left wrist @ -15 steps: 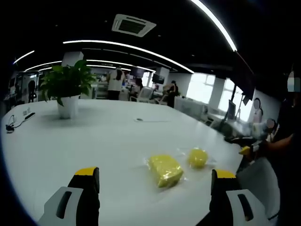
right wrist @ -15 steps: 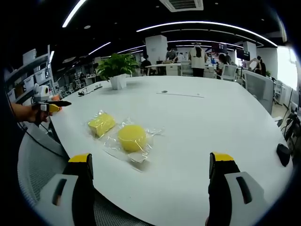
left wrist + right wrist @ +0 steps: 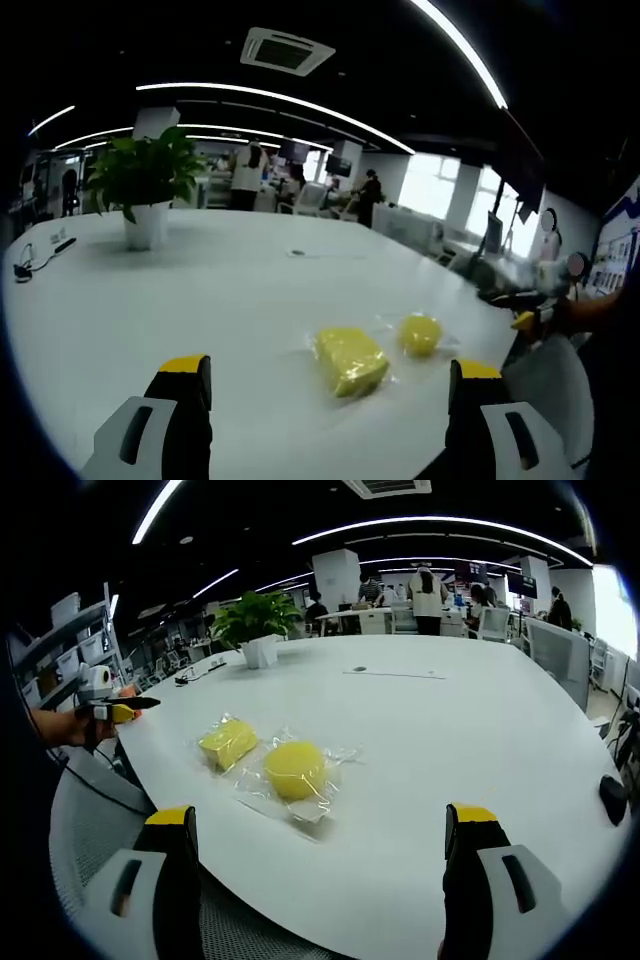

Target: Compare the silicone blocks by pressing each to a similar depth, holding the contact briefly, and releasing to observe deformation and rebound differences across the visible hardness samples.

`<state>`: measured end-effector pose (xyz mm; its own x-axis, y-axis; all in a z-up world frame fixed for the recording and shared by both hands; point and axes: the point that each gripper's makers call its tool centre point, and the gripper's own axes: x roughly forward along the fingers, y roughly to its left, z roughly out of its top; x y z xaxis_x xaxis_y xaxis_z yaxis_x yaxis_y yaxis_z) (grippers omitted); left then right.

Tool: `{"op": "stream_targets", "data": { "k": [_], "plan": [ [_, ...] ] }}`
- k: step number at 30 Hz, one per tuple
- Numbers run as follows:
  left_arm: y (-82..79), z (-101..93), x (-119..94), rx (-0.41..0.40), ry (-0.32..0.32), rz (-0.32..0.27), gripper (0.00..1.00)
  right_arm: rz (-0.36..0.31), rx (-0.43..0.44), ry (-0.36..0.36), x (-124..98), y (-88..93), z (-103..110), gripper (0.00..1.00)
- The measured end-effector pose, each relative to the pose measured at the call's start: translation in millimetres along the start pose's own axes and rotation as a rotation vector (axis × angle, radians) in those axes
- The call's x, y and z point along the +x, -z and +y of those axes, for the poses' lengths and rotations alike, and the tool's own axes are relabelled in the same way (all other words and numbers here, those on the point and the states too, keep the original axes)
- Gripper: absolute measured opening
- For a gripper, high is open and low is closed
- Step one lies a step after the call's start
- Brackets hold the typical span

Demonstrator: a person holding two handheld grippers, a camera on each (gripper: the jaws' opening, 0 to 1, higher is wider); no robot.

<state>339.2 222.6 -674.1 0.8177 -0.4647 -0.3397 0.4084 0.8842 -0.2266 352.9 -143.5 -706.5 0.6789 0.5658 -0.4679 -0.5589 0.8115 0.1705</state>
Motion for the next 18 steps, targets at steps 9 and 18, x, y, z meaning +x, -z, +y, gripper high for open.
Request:
{"op": "stream_targets", "data": {
  "k": [9, 18],
  "plan": [
    [-0.8, 3.2, -1.5, -0.009, -0.007, -0.004, 1.0, -0.016, -0.012, 0.01, -1.6, -2.7, -3.3, 0.96],
    [5.0, 5.8, -1.8, -0.037, -0.007, 0.032, 1.0, -0.019, -0.002, 0.007, -3.0, -2.4, -3.0, 0.96]
  ]
}}
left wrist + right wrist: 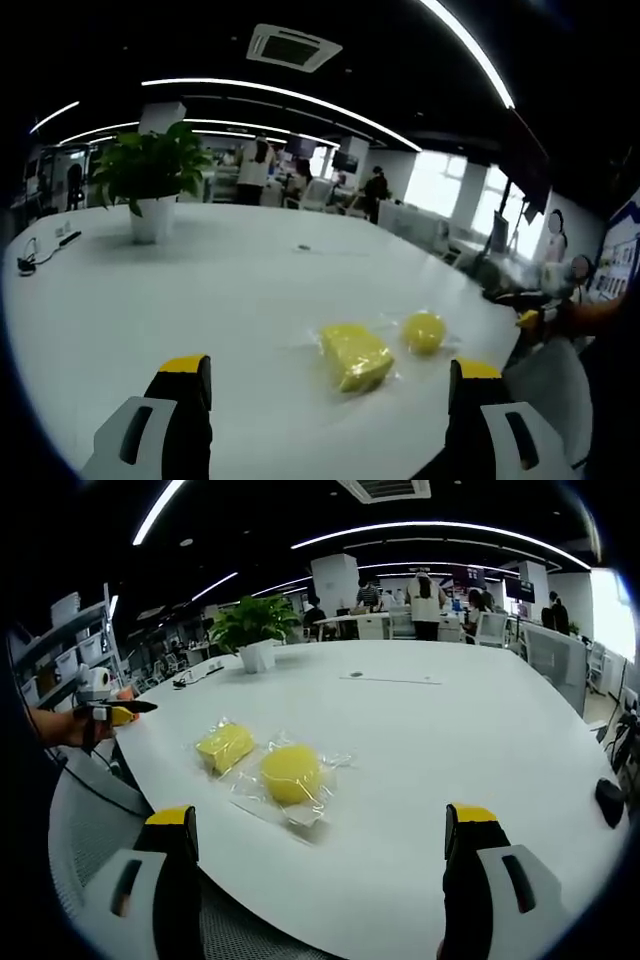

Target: Compare the silicone blocks by pressing each to a similar depth, holding the contact briefly, and releasing to observe deformation and rebound differences across the visible hardness samples.

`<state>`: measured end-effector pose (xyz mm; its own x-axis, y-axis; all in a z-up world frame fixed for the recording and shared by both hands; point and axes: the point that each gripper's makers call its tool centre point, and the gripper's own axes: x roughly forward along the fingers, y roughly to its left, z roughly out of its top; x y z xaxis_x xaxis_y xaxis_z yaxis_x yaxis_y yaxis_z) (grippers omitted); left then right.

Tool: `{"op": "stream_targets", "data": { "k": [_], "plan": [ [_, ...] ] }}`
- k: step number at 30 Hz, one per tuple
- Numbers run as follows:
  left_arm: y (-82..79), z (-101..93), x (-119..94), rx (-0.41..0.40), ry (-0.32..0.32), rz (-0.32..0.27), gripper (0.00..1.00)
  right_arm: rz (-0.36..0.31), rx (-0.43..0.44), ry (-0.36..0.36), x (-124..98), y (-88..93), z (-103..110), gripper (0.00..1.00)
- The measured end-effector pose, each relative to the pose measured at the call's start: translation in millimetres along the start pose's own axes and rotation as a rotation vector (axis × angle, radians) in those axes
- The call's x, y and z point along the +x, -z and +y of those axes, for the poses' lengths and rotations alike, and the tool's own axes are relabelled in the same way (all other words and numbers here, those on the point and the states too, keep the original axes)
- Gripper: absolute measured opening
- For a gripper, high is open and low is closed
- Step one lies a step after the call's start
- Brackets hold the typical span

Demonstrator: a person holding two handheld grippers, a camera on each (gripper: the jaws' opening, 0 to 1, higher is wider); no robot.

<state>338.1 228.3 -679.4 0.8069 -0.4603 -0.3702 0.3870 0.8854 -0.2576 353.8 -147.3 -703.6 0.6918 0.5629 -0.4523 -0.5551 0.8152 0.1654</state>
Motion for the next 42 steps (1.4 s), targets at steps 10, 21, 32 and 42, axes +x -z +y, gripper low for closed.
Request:
{"op": "stream_targets", "data": {
  "k": [10, 21, 32, 42],
  "plan": [
    [-7.3, -3.2, 2, -0.016, 0.025, -0.003, 1.0, -0.003, -0.002, -0.007, -1, 0.0, 3, 0.96],
    [-2.6, 1.4, 0, -0.005, 0.027, 0.025, 1.0, -0.003, -0.007, 0.0, -2, -5.0, 4, 0.96],
    [4.5, -1.0, 7, -0.03, 0.053, 0.062, 1.0, 0.0, -0.003, 0.016, -3, -8.6, 1, 0.96],
    [-5.5, 5.4, 23, -0.076, 0.074, 0.069, 1.0, -0.009, 0.0, 0.036, -4, -9.5, -3, 0.96]
  ]
}}
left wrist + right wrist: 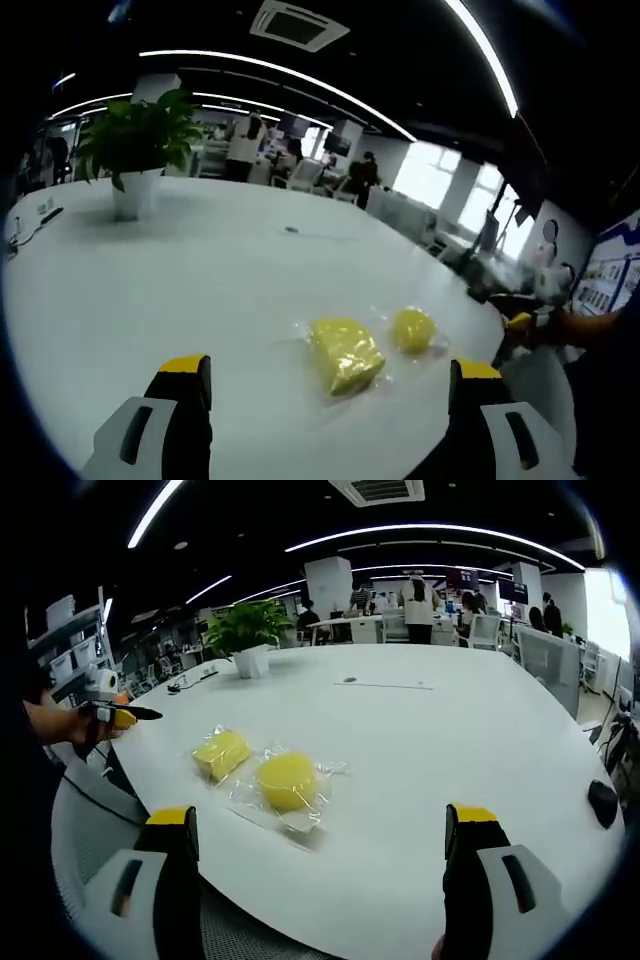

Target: Compare the silicone blocks by pressing each to a similar depth, holding the contact briefly, and releasing to observe deformation and rebound differences across the visible hardness samples.

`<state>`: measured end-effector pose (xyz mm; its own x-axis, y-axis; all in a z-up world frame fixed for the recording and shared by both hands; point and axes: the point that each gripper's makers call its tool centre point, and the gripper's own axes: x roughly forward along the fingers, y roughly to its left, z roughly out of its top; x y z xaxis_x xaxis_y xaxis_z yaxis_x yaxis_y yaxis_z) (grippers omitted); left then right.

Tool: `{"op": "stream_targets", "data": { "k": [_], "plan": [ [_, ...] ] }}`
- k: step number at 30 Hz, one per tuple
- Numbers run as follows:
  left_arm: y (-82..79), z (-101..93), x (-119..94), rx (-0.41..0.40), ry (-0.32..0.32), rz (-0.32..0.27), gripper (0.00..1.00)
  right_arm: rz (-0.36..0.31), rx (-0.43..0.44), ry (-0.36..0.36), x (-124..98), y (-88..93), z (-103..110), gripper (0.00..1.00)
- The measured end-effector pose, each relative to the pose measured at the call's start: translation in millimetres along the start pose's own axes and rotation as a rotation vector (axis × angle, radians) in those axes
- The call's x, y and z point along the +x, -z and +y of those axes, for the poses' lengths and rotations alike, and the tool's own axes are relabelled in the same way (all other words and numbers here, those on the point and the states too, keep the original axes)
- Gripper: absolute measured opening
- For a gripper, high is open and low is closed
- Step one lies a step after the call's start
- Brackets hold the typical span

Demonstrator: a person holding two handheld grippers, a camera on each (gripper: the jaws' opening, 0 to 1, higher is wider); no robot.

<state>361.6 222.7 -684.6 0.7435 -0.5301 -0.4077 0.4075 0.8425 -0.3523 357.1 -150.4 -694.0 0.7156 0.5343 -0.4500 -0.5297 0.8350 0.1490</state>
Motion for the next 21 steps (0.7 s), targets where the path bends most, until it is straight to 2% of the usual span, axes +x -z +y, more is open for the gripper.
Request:
{"op": "stream_targets", "data": {
  "k": [5, 11, 13, 16, 21],
  "plan": [
    [-7.3, 6.4, 12, -0.023, 0.001, 0.012, 1.0, -0.011, 0.017, 0.008, 1, -3.4, 0, 0.96],
    [-7.4, 12.8, 28, -0.078, 0.005, 0.054, 1.0, -0.006, 0.025, 0.019, 5, 1.6, -2, 0.96],
    [-11.7, 14.4, 30, -0.079, 0.002, 0.048, 0.97, -0.001, 0.021, 0.018, 6, 1.6, -2, 0.96],
    [-17.8, 11.9, 37, -0.188, 0.031, 0.051, 0.99, -0.014, 0.024, 0.025, 5, -2.5, -2, 0.96],
    [-17.6, 27.9, 50, -0.272, 0.014, 0.1, 0.98, -0.008, 0.025, 0.027, 3, -0.7, -4, 0.96]
  ]
}}
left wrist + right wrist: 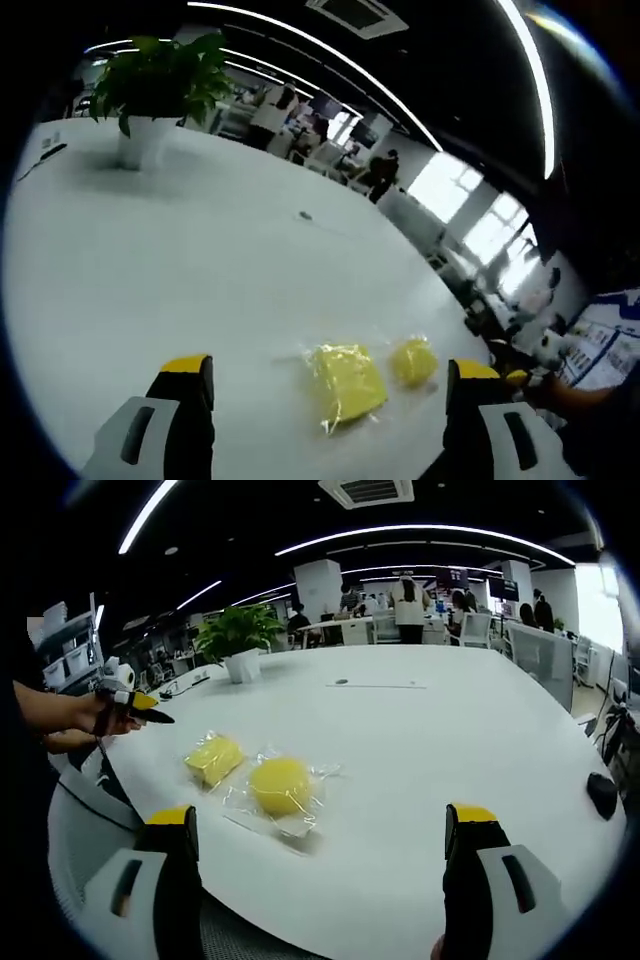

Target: Compare the silicone blocks by pressing each to a similar depth, holding the contact briefly, and releasing to observe deformation and rebound differences across the visible hardness samples.

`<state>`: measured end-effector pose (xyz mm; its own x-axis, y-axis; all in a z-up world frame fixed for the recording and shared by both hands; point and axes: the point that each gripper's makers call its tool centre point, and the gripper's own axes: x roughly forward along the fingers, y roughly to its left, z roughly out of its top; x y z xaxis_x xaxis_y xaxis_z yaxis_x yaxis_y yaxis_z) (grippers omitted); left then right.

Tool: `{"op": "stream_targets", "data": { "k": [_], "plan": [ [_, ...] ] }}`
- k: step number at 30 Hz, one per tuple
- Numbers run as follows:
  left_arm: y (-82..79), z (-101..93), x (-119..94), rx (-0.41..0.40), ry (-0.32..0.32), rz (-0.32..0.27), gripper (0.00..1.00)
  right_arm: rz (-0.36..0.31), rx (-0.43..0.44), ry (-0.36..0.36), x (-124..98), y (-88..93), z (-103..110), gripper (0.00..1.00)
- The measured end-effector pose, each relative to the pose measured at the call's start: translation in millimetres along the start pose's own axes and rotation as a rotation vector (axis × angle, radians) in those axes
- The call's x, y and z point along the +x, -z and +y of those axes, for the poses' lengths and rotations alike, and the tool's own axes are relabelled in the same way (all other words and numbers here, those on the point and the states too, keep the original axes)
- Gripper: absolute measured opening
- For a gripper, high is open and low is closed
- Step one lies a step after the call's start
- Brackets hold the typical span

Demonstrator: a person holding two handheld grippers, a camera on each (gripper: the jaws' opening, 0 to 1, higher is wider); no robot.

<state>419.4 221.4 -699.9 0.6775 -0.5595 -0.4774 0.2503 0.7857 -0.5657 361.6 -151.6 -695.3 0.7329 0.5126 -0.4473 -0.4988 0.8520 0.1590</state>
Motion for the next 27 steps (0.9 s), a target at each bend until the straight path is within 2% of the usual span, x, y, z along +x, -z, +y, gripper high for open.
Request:
{"op": "stream_targets", "data": {
  "k": [2, 8, 11, 12, 14, 17, 19, 20, 22, 23, 27],
  "plan": [
    [-6.1, 2.6, 7, -0.011, 0.009, 0.002, 0.98, 0.006, -0.001, -0.004, -1, 1.9, 1, 0.96],
    [-3.7, 5.6, 20, 0.007, 0.026, 0.063, 0.96, 0.009, -0.003, -0.008, 0, 2.1, 1, 0.96],
    [4.4, 9.6, 31, 0.022, 0.036, 0.124, 0.94, 0.001, 0.007, -0.007, 0, 0.5, 1, 0.96],
    [5.0, 9.8, 33, 0.023, 0.042, 0.128, 0.92, 0.001, 0.007, -0.007, 1, 0.6, 1, 0.96],
    [10.0, 9.5, 40, -0.037, 0.072, 0.156, 0.87, 0.005, 0.005, -0.01, 2, 1.7, 3, 0.96],
    [11.4, 13.4, 50, -0.047, 0.098, 0.148, 0.76, 0.005, 0.007, -0.014, 1, 1.5, 7, 0.96],
    [12.9, 18.7, 56, -0.068, 0.087, 0.142, 0.71, 0.007, 0.007, -0.016, 0, 2.3, 8, 0.96],
    [14.6, 19.9, 58, -0.096, 0.087, 0.146, 0.69, 0.008, 0.007, -0.015, 0, 2.8, 8, 0.96],
    [17.2, 13.5, 63, -0.183, 0.142, 0.149, 0.62, 0.012, 0.013, -0.012, -2, 5.3, 8, 0.96],
    [18.8, 14.7, 65, -0.201, 0.146, 0.151, 0.59, 0.015, 0.016, -0.01, -3, 6.7, 8, 0.96],
    [23.8, 22.6, 73, -0.21, 0.139, 0.152, 0.48, 0.019, 0.027, -0.003, -5, 10.5, 7, 0.96]
  ]
}}
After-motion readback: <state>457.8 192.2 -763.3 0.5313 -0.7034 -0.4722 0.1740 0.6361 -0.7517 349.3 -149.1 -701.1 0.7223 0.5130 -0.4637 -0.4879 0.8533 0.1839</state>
